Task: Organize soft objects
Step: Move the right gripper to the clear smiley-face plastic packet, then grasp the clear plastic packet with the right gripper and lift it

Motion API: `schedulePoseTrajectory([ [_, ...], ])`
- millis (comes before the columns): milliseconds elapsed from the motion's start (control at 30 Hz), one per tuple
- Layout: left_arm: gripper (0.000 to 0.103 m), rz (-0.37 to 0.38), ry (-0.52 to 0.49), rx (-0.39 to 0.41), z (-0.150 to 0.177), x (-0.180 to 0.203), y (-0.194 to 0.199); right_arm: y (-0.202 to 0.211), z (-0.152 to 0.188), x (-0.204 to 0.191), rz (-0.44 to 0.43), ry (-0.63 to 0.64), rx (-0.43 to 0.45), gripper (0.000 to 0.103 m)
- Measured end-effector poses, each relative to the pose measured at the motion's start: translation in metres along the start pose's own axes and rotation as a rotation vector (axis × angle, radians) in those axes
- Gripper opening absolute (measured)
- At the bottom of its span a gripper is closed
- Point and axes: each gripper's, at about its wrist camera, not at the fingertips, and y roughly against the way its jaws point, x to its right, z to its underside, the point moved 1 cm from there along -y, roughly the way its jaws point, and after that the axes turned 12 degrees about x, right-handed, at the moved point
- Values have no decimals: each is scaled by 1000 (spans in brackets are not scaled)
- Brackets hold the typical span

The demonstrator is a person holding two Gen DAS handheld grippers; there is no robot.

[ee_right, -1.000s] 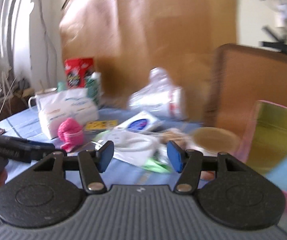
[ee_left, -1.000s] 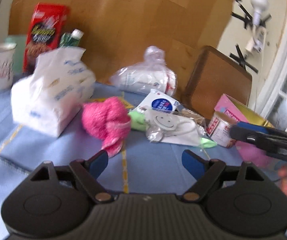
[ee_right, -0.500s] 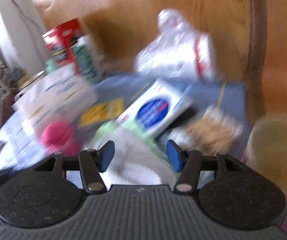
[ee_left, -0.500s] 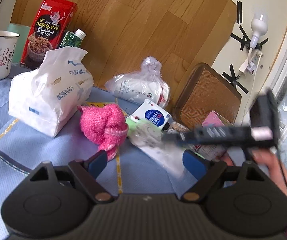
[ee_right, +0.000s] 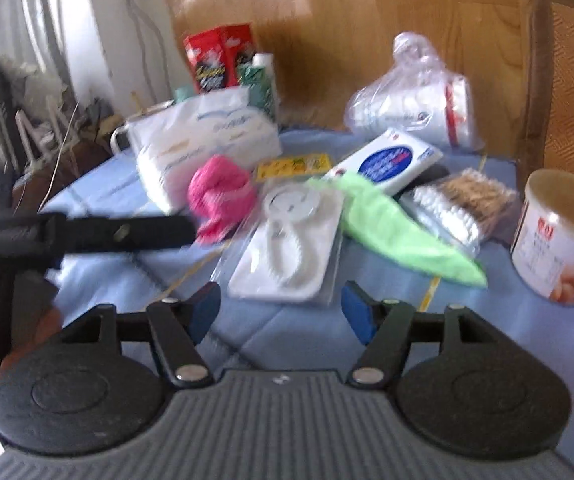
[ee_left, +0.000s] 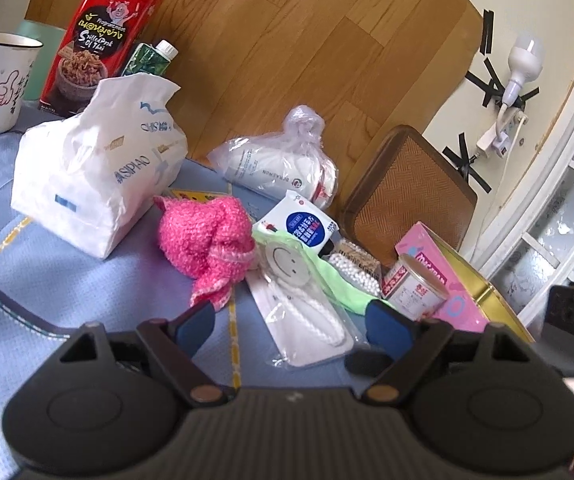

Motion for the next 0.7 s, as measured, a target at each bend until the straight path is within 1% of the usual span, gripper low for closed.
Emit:
schedulePoseTrajectory([
  [100, 85, -1, 12, 0, -1, -1, 0, -15, -7, 14, 2, -66, 12, 71],
  [200, 85, -1, 18, -2, -1, -2, -1, -30, -8, 20, -2, -105, -5, 70],
  [233, 85, 0, 19, -2, -1, -2, -1, -34, -7, 20, -3, -113, -20, 64],
  [267, 85, 1, 21, -3, -1, -2, -1, -34, -6, 18, 3, -102, -5, 56],
  [300, 85, 2, 22, -6, -1, -2, -1, -34, -4, 16, 4, -93, -13, 44],
  [467, 85, 9, 32, -11, -1, -3, -2, -18, 4, 13, 13, -127, 8, 42],
  [700, 85, 29, 22, -28, 1, 0, -3, 35, 30, 7, -7, -190, 29, 41],
])
